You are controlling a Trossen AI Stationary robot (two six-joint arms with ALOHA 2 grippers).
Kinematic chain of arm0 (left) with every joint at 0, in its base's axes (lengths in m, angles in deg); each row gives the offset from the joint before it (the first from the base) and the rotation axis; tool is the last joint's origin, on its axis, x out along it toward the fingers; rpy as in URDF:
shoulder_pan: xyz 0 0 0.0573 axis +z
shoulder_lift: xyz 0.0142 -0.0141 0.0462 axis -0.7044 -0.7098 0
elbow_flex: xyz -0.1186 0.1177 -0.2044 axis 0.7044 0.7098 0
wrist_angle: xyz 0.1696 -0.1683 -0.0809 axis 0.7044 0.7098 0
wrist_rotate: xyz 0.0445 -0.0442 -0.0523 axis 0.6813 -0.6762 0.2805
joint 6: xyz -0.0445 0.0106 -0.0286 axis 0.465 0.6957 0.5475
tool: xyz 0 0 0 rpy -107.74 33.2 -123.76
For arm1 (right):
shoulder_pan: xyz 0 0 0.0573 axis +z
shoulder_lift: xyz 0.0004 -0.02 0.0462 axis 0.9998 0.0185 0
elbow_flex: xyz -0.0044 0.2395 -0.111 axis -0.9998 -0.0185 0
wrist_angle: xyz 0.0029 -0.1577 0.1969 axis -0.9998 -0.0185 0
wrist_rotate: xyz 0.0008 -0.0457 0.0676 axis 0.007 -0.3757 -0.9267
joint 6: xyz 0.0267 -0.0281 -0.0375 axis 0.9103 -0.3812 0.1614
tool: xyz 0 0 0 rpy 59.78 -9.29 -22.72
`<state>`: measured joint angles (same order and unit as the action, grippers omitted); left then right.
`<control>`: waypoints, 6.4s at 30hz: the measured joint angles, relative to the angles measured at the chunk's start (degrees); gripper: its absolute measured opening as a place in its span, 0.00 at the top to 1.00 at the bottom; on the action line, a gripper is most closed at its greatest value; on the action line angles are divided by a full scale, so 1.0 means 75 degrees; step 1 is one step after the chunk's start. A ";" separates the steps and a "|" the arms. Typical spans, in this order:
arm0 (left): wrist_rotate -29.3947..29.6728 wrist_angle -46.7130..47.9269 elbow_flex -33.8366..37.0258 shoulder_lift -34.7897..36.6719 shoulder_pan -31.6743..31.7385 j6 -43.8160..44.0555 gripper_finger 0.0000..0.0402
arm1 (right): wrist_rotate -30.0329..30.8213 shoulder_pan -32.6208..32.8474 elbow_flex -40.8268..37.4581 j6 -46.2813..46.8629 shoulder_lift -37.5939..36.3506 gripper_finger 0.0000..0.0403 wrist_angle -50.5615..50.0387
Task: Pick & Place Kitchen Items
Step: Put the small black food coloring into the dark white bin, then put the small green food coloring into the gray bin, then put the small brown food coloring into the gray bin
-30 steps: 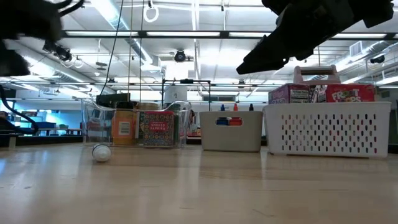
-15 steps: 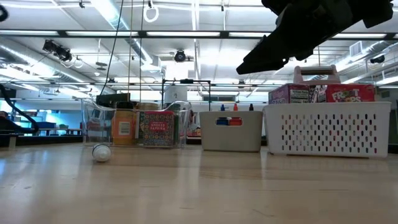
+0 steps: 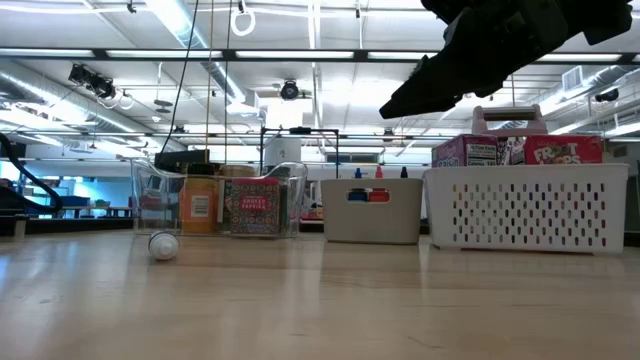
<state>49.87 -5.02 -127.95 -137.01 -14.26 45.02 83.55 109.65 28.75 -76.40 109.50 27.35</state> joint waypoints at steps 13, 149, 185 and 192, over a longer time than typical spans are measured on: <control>0.1153 0.0113 0.0164 -0.0267 -0.0003 0.0088 0.73 | 0.0000 0.0003 0.0003 -0.0186 0.0000 0.35 0.0026; 0.1274 -0.5763 -0.2780 -0.3133 0.9616 -1.3678 0.73 | -0.0130 0.0003 -0.0119 0.0249 0.0006 0.35 -0.0587; 0.1485 -0.1546 -0.2492 -0.0449 0.6177 -1.2799 0.56 | -0.0055 0.0000 -0.0163 0.0146 0.0006 0.35 -0.0364; 0.0936 -0.1443 -0.1763 -0.0527 0.5665 -1.1598 0.56 | -0.0055 0.0001 -0.0163 0.0046 0.0006 0.35 -0.0347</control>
<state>56.89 -15.85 -141.17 -140.96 28.23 -41.96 83.13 109.65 27.52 -76.06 109.55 24.75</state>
